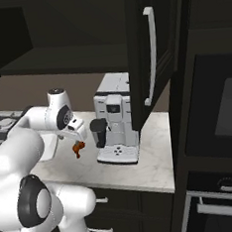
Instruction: Retrieve the tupperware from the cabinet, then place the raw meat into the tupperware to avoid contamination.
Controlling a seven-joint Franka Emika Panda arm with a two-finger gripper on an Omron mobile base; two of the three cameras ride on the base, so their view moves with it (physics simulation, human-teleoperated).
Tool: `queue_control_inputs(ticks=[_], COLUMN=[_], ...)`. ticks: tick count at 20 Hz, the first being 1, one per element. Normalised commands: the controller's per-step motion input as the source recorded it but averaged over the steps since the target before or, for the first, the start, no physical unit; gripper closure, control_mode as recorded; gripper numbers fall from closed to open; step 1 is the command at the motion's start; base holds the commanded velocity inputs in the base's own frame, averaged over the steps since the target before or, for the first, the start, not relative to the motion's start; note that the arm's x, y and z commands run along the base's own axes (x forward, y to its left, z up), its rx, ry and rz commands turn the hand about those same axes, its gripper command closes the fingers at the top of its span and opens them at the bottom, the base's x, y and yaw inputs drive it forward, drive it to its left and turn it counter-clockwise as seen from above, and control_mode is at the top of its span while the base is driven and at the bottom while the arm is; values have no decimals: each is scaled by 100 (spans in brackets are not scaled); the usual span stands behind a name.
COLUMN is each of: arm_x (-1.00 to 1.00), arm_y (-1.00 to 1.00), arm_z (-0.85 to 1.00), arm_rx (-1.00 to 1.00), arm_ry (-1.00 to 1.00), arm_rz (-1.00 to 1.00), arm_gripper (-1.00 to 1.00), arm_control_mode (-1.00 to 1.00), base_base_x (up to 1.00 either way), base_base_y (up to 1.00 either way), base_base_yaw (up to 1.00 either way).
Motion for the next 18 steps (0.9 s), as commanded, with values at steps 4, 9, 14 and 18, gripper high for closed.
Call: queue_control_inputs(ticks=[4,9,14,18], arm_x=[47,46,24,20], arm_y=[30,22,0,0], arm_z=[-12,-16,-33,-27], arm_rx=[-3,-16,-8,0], arm_ry=[2,1,-7,0], arm_rz=[10,0,0,0], arm_gripper=[-100,-100,-100,-100], arm_control_mode=[-100,-100,-100,-100], base_base_x=[0,0,0,0], base_base_y=[0,0,0,0], base_base_yaw=[0,0,0,0])
